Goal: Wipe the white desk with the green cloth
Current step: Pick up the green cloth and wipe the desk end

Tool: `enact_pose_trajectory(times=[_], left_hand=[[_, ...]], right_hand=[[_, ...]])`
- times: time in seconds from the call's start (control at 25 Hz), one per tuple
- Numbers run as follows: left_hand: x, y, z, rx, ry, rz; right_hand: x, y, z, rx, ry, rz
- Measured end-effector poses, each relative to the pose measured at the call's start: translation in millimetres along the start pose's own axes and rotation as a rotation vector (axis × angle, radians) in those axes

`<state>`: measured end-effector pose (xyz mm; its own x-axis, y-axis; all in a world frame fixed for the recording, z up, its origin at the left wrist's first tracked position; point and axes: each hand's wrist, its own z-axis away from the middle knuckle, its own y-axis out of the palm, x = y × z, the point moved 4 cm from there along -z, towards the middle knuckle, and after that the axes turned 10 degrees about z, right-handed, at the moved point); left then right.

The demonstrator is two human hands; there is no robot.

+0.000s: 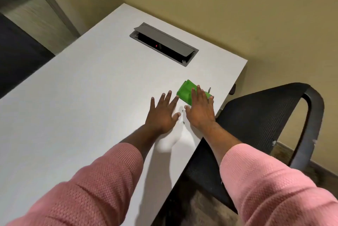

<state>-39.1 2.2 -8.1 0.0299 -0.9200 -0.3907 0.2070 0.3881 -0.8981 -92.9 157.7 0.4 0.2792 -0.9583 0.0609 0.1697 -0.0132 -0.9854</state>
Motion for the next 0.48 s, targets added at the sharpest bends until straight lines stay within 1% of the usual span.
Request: enact_pose_trajectory(times=[0.08, 0.2, 0.32, 0.48], left_hand=[[0.4, 7.8, -23.2, 0.030, 0.031, -0.058], [-0.3, 16.3, -54.4, 0.088, 0.070, -0.101], [-0.9, 28.9, -74.7, 0.107, 0.081, -0.125], [1.1, 38.0, -83.7, 0.111, 0.082, -0.120]], right_hand=[[-6.5, 14.0, -10.5, 0.049, -0.024, 0.048], [-15.1, 32.4, -20.7, 0.099, -0.052, 0.041], [-20.4, 37.3, -26.2, 0.061, -0.033, -0.015], [-23.2, 39.5, -26.3, -0.002, -0.010, -0.014]])
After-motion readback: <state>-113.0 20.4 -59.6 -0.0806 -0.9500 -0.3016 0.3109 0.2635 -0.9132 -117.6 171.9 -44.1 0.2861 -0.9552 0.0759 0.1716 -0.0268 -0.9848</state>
